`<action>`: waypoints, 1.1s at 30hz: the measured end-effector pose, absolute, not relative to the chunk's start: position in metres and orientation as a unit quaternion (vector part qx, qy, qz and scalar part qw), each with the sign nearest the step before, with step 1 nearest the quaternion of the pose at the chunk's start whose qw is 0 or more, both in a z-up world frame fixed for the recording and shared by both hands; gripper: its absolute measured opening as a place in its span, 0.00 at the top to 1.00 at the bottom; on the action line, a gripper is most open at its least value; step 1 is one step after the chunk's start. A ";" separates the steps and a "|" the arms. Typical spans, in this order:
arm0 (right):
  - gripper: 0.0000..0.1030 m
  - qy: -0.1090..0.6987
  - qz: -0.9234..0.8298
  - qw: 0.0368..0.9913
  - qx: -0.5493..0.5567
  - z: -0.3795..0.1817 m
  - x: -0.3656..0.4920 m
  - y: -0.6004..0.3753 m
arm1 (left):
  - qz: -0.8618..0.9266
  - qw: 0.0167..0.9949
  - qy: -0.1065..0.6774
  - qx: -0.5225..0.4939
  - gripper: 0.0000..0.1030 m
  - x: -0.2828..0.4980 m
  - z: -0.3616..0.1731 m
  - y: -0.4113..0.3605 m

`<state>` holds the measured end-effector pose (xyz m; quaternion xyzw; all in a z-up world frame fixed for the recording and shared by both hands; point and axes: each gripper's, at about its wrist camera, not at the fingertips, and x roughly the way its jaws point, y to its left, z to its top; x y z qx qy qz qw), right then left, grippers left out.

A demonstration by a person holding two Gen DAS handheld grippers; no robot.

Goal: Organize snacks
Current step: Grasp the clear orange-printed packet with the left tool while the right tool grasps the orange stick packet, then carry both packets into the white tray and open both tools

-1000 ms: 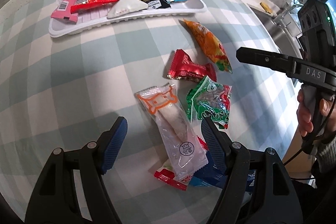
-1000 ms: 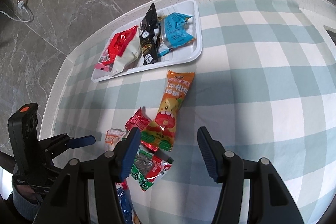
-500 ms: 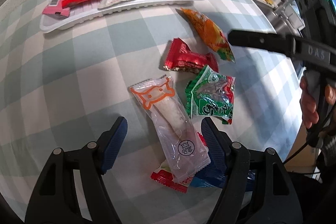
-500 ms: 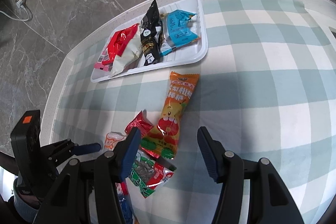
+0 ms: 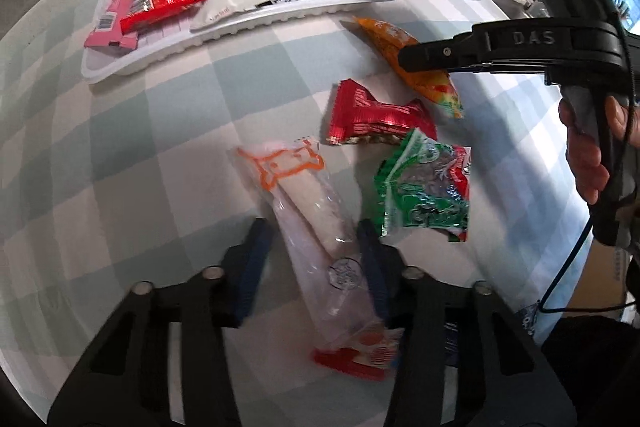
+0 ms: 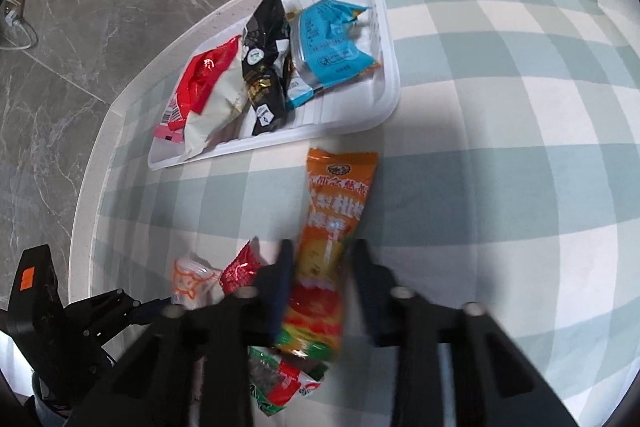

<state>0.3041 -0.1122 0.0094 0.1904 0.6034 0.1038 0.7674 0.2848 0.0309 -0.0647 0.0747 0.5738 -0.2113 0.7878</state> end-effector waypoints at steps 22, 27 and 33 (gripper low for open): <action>0.83 0.572 0.157 0.749 0.295 0.028 0.293 -0.138 | -0.203 0.803 0.560 -0.009 0.85 0.303 -0.046 0.070; 0.83 0.566 0.167 0.750 0.298 0.036 0.295 -0.136 | -0.202 0.809 0.552 -0.015 0.85 0.303 -0.036 0.077; 0.83 0.558 0.171 0.756 0.298 0.045 0.304 -0.134 | -0.197 0.818 0.540 -0.020 0.85 0.310 -0.019 0.089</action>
